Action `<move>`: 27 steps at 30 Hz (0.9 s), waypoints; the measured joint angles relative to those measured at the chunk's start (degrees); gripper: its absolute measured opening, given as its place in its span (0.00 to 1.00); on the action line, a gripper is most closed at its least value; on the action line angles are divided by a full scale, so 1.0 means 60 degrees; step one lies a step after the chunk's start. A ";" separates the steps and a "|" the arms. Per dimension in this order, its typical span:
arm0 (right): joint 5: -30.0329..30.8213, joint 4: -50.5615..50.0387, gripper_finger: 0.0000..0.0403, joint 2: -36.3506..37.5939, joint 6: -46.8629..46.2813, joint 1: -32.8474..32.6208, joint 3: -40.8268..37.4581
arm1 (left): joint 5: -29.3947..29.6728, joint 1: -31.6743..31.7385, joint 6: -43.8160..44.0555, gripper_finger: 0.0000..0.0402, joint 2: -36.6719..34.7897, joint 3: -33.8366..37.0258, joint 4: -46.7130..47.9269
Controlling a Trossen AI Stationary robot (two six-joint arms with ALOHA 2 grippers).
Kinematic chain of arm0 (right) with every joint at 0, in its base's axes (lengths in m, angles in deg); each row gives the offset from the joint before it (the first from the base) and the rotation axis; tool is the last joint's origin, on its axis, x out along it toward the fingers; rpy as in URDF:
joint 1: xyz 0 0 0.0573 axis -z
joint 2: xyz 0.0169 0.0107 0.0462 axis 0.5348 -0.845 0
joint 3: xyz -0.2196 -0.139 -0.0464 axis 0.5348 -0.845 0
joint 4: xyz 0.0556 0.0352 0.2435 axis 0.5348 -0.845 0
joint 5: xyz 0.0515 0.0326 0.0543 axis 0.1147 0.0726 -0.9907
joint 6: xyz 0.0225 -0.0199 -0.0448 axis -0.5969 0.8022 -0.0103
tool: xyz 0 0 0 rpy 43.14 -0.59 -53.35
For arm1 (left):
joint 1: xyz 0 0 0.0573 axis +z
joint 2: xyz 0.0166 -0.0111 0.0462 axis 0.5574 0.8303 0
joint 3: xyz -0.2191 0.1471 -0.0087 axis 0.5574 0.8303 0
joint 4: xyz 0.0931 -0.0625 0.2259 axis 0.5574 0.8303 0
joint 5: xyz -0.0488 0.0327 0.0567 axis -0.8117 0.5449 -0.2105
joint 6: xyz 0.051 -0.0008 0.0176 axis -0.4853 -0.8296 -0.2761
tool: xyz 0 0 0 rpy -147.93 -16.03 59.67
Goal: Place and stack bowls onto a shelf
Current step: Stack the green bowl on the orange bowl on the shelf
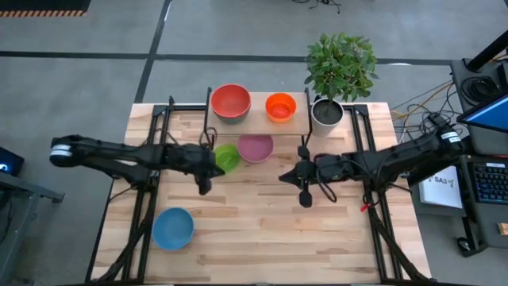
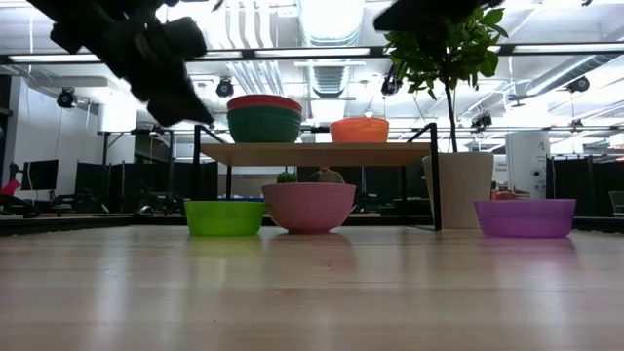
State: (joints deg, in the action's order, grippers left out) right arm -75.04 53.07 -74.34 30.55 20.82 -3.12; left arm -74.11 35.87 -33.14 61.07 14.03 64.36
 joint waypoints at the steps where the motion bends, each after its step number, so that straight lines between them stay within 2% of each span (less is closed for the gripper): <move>1: -0.0008 0.0035 0.02 0.0007 0.0003 -0.0004 -0.0141 | 0.0281 -0.0066 0.0009 0.00 0.0278 -0.0022 -0.0001; 4: -0.0004 0.0294 0.02 0.0018 -0.0026 -0.0004 -0.0425 | 0.0891 -0.0105 0.0036 0.00 0.1051 -0.0206 0.0015; 10: -0.0015 0.0308 0.02 0.0004 -0.0109 -0.0027 -0.0673 | 0.1008 -0.0056 -0.0669 0.04 0.2414 -0.1024 0.0485; 16: -0.0028 0.0313 0.02 -0.0007 -0.0090 -0.0103 -0.0720 | 0.1819 -0.0010 -0.1184 0.22 0.3612 -0.1840 0.1700; 22: -0.0081 0.0340 0.02 -0.0007 -0.0070 -0.0156 -0.0985 | 0.2932 -0.0004 -0.1396 0.42 0.4628 -0.2164 0.1954; 27: -0.0081 0.0435 0.02 -0.0007 -0.0133 -0.0153 -0.1271 | 0.2890 -0.0003 -0.1443 0.47 0.5132 -0.2388 0.1952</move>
State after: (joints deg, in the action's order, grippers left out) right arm -75.53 55.68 -74.39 29.75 19.90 -10.74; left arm -56.77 35.85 -41.79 91.86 -0.30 76.07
